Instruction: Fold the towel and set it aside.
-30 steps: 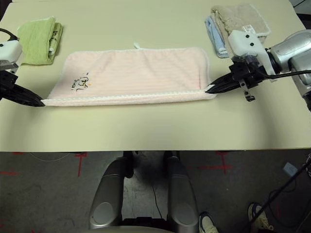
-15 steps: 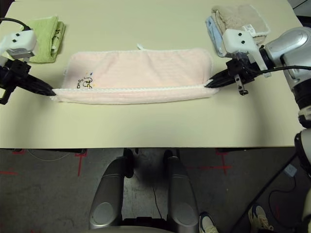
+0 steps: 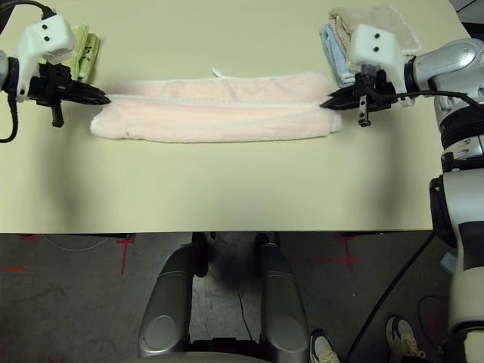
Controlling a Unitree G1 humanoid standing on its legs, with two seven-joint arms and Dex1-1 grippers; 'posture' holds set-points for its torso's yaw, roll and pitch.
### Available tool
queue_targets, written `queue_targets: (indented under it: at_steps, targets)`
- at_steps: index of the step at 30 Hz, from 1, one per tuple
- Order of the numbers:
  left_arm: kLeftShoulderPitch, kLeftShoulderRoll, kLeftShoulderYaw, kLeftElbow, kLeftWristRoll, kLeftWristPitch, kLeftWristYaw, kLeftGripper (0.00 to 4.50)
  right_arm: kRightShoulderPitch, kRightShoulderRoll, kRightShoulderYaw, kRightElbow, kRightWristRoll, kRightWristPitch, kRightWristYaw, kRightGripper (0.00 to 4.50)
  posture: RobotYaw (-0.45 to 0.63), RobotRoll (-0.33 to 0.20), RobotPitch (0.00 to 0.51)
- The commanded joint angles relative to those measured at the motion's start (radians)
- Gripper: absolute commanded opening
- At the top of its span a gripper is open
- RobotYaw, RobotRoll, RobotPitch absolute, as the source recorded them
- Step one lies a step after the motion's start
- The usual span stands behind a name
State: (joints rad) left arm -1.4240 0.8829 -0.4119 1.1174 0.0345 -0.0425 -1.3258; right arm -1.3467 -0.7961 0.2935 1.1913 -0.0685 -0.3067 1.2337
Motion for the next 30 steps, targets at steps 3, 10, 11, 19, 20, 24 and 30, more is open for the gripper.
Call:
queue_targets:
  at_steps: [3, 10, 11, 19, 20, 24, 30]
  targets:
    - [-0.006, 0.011, 0.041, 0.027, 0.078, 0.005, 0.009, 0.01, -0.006, 0.001, -0.023, 0.055, -0.073, -0.023, -0.097, 0.0, 0.05, 0.0, 0.349]
    - [0.002, 0.013, 0.072, 0.029, 0.129, 0.01, 0.027, 0.01, -0.018, 0.04, -0.019, 0.078, -0.141, -0.023, -0.204, 0.0, 0.06, 0.0, 0.348]
    - [0.004, 0.011, 0.076, 0.034, 0.134, 0.008, 0.036, 0.01, -0.019, 0.047, -0.019, 0.08, -0.15, -0.022, -0.214, 0.0, 0.06, 0.0, 0.348]
    - [0.009, -0.006, 0.098, 0.067, 0.165, -0.004, 0.095, 0.01, -0.036, 0.094, -0.028, 0.083, -0.193, -0.019, -0.323, 0.0, 0.06, 0.0, 0.347]
    - [0.009, -0.008, 0.1, 0.07, 0.167, -0.005, 0.099, 0.01, -0.039, 0.101, -0.03, 0.082, -0.197, -0.019, -0.337, 0.0, 0.06, 0.0, 0.346]
    - [0.01, -0.013, 0.108, 0.078, 0.177, -0.007, 0.112, 0.01, -0.051, 0.113, -0.03, 0.084, -0.213, -0.027, -0.38, 0.0, 0.06, 0.0, 0.345]
    - [0.006, -0.019, 0.12, 0.093, 0.194, -0.012, 0.131, 0.01, -0.065, 0.122, -0.028, 0.089, -0.233, -0.029, -0.402, 0.0, 0.06, 0.0, 0.345]
